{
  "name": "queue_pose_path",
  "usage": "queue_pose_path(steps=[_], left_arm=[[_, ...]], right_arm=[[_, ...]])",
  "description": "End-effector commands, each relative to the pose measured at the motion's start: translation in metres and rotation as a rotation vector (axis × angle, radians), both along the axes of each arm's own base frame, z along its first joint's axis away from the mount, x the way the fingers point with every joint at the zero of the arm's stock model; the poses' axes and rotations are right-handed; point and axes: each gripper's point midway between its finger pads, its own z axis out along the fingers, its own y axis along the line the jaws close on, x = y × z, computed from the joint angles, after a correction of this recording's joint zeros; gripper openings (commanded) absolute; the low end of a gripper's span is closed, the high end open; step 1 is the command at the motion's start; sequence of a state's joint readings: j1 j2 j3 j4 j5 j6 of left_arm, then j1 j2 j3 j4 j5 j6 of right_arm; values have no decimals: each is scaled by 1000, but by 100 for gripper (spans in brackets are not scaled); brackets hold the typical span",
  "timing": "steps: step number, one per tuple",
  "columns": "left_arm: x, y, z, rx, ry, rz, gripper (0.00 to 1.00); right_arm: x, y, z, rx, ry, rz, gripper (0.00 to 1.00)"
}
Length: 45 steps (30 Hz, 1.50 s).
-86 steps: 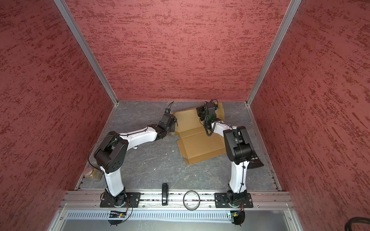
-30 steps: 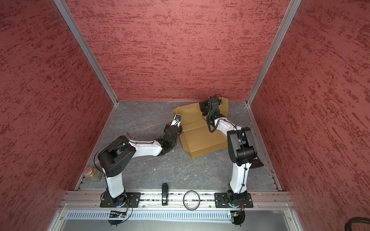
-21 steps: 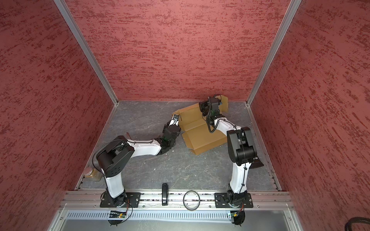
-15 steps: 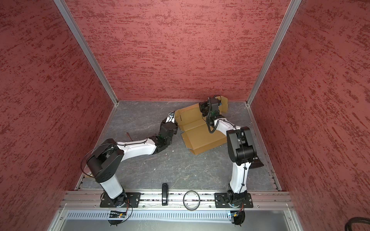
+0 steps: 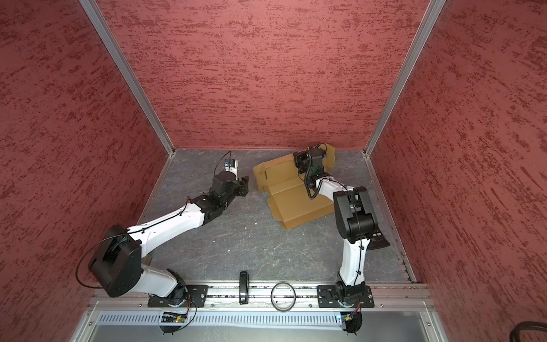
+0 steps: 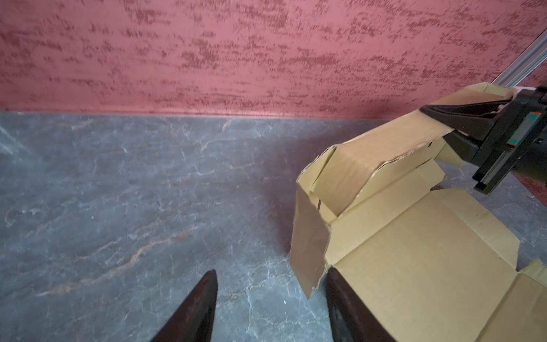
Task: Assemble paper box
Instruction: First fold the bottom flaps of a flat cardboard box at the center of the table.
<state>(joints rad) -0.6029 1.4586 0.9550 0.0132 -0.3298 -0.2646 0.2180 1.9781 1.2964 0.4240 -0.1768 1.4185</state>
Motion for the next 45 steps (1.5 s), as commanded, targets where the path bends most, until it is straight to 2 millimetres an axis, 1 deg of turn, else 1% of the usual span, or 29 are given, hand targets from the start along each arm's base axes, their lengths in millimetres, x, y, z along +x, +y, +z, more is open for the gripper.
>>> queue_pose_path(steps=[1,6,11,17,20,25,31,35,40,45], left_arm=[[-11,0,-22,-20,105,-38,60],[-3,6,-42,-24,155,-35,60],[8,0,-47,-12,145,-67,61],[21,-1,-61,-7,159,-80,61],[25,-4,-65,-2,157,-96,60],[32,-8,-67,9,147,-109,61],[35,-14,-73,6,150,-134,60],[36,-17,-77,3,155,-145,60],[39,-24,-76,-8,151,-165,59],[39,-32,-76,-4,151,-190,59]], right_arm=[[4,1,-1,59,-16,-3,0],[4,6,1,66,-20,2,0],[2,11,3,70,-21,5,0],[0,18,1,75,-16,12,0],[0,22,3,83,-19,15,0],[1,29,5,81,-17,26,0],[0,36,4,97,-15,35,0],[0,37,5,98,-18,39,0],[-1,37,1,92,-11,40,0],[-2,37,2,91,-13,40,0]])
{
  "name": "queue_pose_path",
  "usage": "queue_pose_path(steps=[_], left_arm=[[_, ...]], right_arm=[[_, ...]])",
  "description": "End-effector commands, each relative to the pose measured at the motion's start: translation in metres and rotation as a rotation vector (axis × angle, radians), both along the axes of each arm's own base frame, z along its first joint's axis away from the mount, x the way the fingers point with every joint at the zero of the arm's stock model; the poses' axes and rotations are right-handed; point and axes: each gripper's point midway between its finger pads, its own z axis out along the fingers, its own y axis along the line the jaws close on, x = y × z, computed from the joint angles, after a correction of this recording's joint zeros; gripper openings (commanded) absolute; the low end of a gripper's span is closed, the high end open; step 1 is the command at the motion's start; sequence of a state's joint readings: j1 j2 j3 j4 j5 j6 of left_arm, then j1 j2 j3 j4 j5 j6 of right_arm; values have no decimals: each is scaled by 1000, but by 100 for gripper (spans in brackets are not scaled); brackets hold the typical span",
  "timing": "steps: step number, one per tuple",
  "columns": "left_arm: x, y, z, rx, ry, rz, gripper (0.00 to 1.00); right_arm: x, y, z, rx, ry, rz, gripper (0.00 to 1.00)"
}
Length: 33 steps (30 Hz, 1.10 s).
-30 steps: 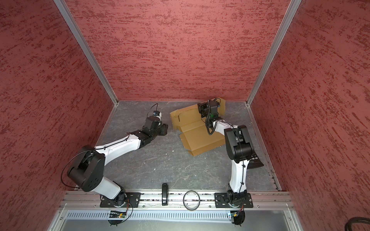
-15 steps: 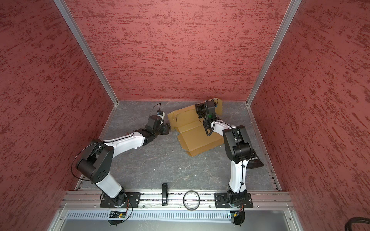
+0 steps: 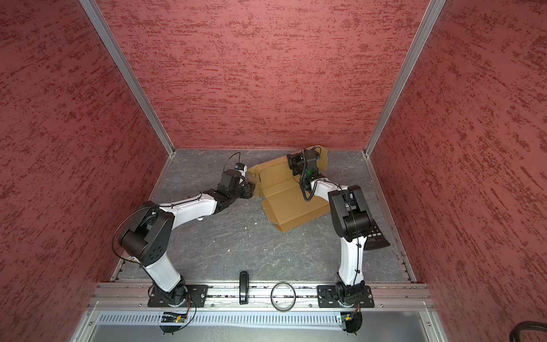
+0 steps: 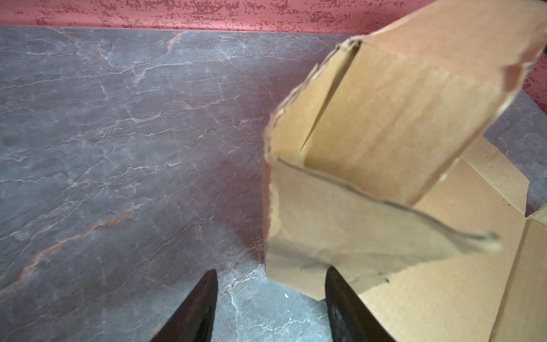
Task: Assemble paper box
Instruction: First fold the bottom flaps of a flat cardboard box at the center of the table.
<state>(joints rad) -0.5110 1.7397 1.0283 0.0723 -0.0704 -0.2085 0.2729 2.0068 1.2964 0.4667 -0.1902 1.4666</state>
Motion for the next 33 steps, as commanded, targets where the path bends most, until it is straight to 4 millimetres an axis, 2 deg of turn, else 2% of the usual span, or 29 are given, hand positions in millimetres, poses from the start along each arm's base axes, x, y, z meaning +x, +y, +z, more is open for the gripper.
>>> queue_pose_path(steps=[1,8,15,22,28,33], left_arm=[[5,-12,10,-16,-33,-36,59],[3,-26,16,-13,-45,-75,59],[7,-35,13,-12,-40,-87,58],[8,-34,12,-8,-38,-81,52],[-1,-28,15,-9,-42,-76,53],[2,-19,8,0,-27,-61,53]], right_arm=[[5,3,9,44,-19,-16,0],[5,3,8,44,-17,-17,0],[5,3,7,42,-17,-16,0],[5,3,8,39,-18,-16,0],[5,3,5,39,-12,-17,0],[5,2,8,37,-17,-16,0]])
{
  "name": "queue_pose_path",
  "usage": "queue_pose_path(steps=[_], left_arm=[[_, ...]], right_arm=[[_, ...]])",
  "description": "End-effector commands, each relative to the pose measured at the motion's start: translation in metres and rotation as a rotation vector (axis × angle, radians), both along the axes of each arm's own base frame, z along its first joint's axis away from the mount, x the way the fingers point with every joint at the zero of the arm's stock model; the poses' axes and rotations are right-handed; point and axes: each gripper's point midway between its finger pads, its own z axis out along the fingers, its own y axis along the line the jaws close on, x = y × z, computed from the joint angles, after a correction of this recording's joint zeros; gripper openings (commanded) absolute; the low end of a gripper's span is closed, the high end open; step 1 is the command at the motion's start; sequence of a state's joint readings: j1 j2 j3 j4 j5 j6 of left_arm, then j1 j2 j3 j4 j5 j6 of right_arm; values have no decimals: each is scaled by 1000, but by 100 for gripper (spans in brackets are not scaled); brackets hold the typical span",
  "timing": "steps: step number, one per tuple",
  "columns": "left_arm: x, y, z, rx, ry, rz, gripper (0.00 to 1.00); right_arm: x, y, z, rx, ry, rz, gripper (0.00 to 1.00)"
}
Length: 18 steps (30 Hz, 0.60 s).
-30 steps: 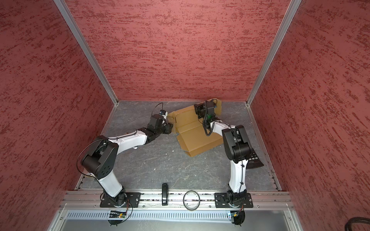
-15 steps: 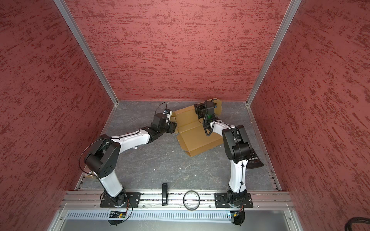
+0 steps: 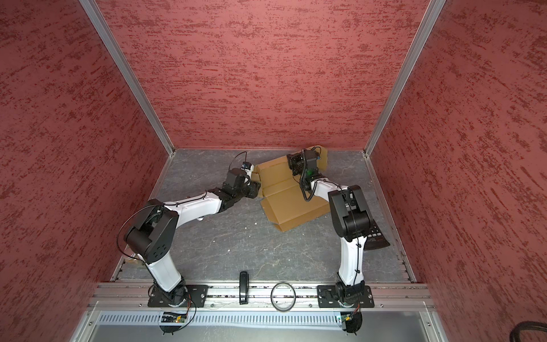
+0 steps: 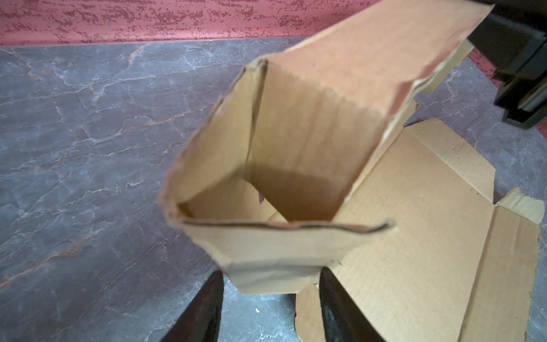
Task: Assemble paper box
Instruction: First fold the bottom flaps of a flat cardboard box at the center of the table.
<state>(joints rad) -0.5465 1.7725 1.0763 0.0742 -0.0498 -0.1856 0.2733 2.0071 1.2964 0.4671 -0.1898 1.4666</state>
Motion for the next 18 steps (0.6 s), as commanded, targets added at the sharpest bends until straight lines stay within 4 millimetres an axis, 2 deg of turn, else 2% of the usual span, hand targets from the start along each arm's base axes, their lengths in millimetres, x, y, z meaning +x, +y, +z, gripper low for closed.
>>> queue_pose_path(steps=[1,7,18], left_arm=[[2,8,1,3,-7,7,53],[6,15,-2,-4,-4,13,53],[8,8,-4,-13,-6,-29,52]], right_arm=[[5,3,8,37,-16,-12,0],[3,2,8,31,-14,-13,0],[3,3,9,25,-15,-10,0]])
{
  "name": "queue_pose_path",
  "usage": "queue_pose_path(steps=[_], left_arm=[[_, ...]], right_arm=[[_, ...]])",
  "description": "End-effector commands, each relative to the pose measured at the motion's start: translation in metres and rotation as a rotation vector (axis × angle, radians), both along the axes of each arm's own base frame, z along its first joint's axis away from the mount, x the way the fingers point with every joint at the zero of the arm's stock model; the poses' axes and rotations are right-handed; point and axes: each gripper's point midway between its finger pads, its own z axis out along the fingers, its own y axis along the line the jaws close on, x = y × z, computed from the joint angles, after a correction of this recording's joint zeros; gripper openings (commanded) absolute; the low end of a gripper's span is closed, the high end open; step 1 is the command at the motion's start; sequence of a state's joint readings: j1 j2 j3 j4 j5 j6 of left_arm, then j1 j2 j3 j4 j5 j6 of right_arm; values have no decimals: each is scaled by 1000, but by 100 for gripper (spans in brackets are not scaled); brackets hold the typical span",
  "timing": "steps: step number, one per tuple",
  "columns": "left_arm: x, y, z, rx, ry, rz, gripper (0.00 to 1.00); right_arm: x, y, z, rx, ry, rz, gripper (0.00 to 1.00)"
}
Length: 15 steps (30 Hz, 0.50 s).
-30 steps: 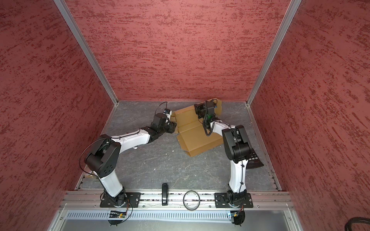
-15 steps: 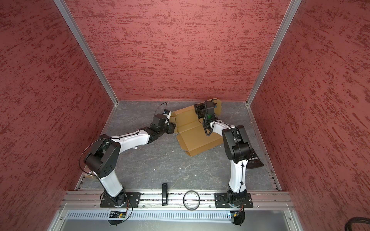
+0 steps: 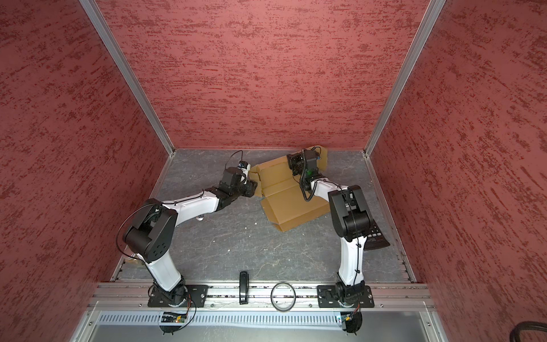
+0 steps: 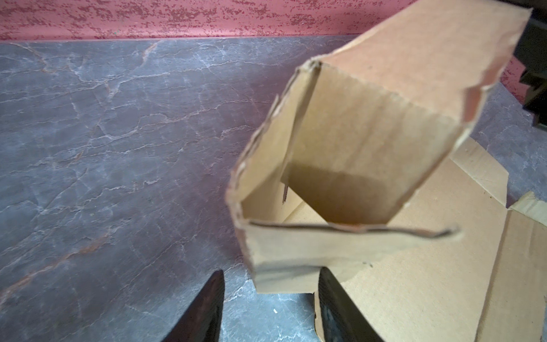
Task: Assemble paper box
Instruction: First fold the bottom flaps of a flat cardboard box at the center of the table.
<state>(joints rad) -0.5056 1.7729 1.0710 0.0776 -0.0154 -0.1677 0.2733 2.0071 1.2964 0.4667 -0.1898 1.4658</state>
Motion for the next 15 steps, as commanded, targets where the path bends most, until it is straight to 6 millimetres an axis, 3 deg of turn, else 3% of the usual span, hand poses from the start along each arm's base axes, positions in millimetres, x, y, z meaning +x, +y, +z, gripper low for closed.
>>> queue_pose_path(steps=[1,15], left_arm=[[1,-7,-4,-10,-8,-39,52],[4,-18,-8,-25,-1,-74,49]], right_arm=[[3,3,10,26,-16,-8,0],[3,3,15,22,-26,-4,0]])
